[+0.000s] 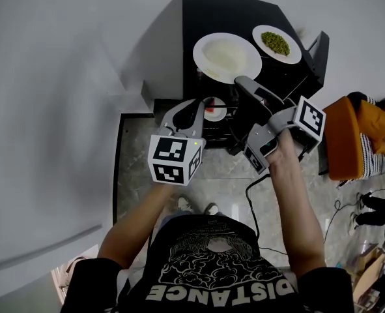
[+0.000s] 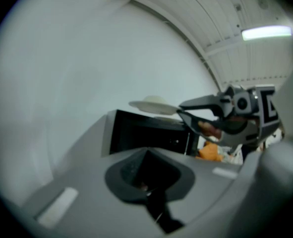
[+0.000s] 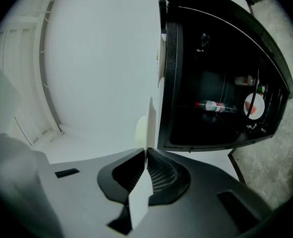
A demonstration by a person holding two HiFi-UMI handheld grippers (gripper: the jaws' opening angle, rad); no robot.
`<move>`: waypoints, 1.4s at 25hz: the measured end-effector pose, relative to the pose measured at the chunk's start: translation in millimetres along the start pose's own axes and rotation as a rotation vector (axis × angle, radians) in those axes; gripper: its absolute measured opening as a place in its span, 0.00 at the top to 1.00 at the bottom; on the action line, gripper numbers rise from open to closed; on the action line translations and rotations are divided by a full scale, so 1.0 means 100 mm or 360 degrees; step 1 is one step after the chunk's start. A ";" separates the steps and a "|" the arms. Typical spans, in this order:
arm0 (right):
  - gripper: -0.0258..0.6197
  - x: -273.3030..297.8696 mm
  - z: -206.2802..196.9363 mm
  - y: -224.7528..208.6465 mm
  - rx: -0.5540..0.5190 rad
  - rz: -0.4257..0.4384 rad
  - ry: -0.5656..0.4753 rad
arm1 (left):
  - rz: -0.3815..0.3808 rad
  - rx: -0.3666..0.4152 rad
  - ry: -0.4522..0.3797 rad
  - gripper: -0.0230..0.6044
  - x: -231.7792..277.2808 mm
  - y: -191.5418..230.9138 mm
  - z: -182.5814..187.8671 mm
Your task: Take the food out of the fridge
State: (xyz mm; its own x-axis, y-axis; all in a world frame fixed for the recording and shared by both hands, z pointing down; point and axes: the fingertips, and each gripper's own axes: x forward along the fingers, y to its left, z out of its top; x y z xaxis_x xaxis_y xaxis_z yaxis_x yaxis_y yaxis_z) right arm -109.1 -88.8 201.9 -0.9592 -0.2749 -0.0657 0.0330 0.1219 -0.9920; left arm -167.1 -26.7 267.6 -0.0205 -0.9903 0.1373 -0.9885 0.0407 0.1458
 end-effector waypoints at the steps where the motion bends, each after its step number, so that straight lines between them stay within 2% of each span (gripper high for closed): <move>1: 0.94 0.05 0.03 -0.01 0.0000 0.0000 -0.0004 | 0.0000 0.0003 -0.0001 0.96 0.01 0.01 0.00; 10: 0.94 0.56 0.38 -0.13 0.0038 -0.0015 -0.0037 | 0.0017 0.0000 0.0007 0.96 0.27 0.18 0.11; 16: 0.94 0.58 0.36 -0.11 0.0014 -0.0006 -0.0020 | 0.0059 0.0018 -0.0022 0.96 0.16 0.08 0.11; 28: 0.94 0.60 0.38 -0.12 0.0092 0.0081 -0.0045 | 0.0117 0.0010 -0.0011 0.96 0.13 0.07 0.02; 35: 0.88 0.60 0.41 -0.20 0.0095 0.0112 -0.0042 | 0.0115 -0.0017 0.0004 0.96 0.23 0.10 0.00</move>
State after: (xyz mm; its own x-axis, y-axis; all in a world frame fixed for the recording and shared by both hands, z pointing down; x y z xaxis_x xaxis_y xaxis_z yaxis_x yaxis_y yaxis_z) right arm -155.4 -146.9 213.0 -0.9463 -0.2927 -0.1373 0.1172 0.0852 -0.9894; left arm -177.8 -49.0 272.6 -0.0911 -0.9844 0.1506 -0.9828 0.1133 0.1460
